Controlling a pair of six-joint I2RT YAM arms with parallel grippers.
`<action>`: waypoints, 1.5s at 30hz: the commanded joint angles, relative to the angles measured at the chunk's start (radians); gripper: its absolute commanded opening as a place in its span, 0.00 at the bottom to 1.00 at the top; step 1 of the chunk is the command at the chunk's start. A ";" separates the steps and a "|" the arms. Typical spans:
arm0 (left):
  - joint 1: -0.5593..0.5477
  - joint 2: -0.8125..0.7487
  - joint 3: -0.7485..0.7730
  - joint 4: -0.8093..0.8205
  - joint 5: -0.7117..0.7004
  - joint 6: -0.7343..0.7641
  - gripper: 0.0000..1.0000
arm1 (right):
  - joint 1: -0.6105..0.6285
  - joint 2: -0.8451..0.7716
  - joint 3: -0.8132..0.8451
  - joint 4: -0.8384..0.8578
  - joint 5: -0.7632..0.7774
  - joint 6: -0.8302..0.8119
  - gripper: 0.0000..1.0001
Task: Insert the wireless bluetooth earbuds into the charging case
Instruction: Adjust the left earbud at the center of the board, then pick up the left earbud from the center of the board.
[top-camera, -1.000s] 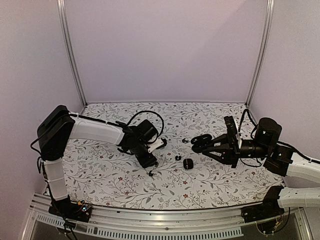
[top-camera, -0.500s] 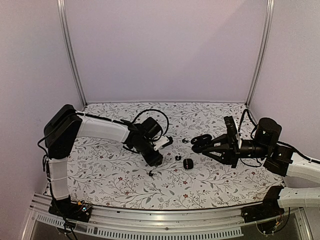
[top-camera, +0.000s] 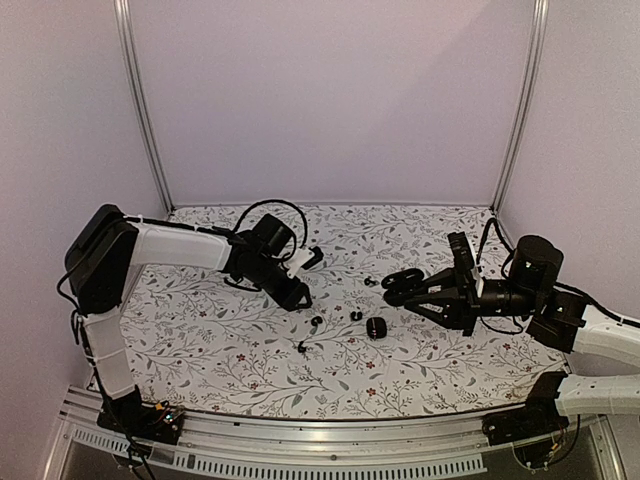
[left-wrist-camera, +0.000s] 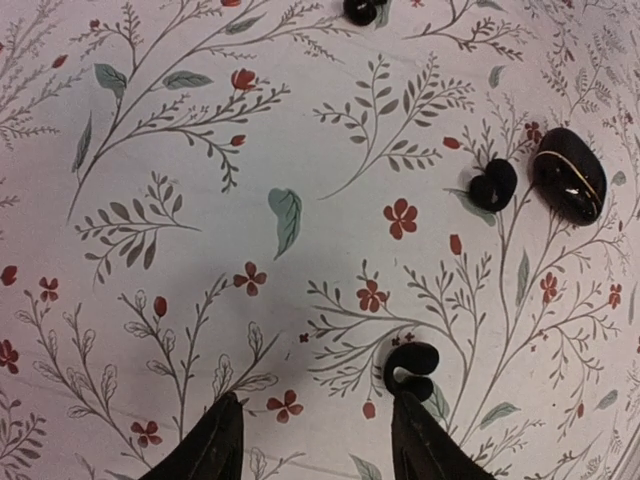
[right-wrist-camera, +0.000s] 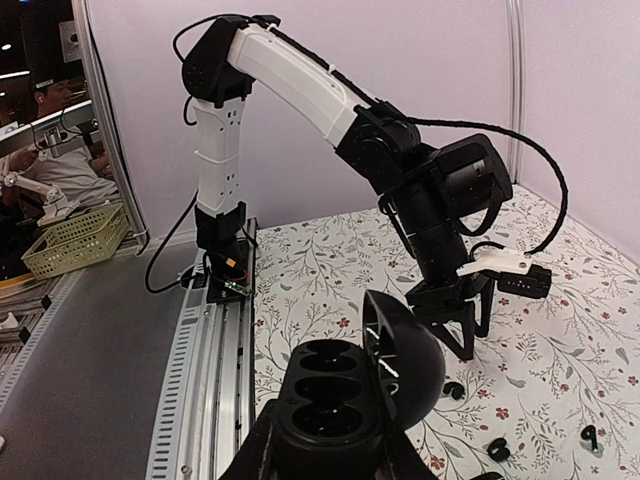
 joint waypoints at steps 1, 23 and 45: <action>-0.001 0.016 -0.010 0.042 0.047 -0.021 0.50 | -0.005 -0.018 0.012 -0.008 0.003 0.004 0.12; -0.001 0.059 -0.006 0.070 0.112 -0.021 0.49 | -0.005 -0.013 0.011 -0.008 0.009 0.006 0.11; -0.039 0.121 0.002 0.056 0.122 -0.007 0.46 | -0.005 -0.014 0.009 -0.008 0.010 0.001 0.11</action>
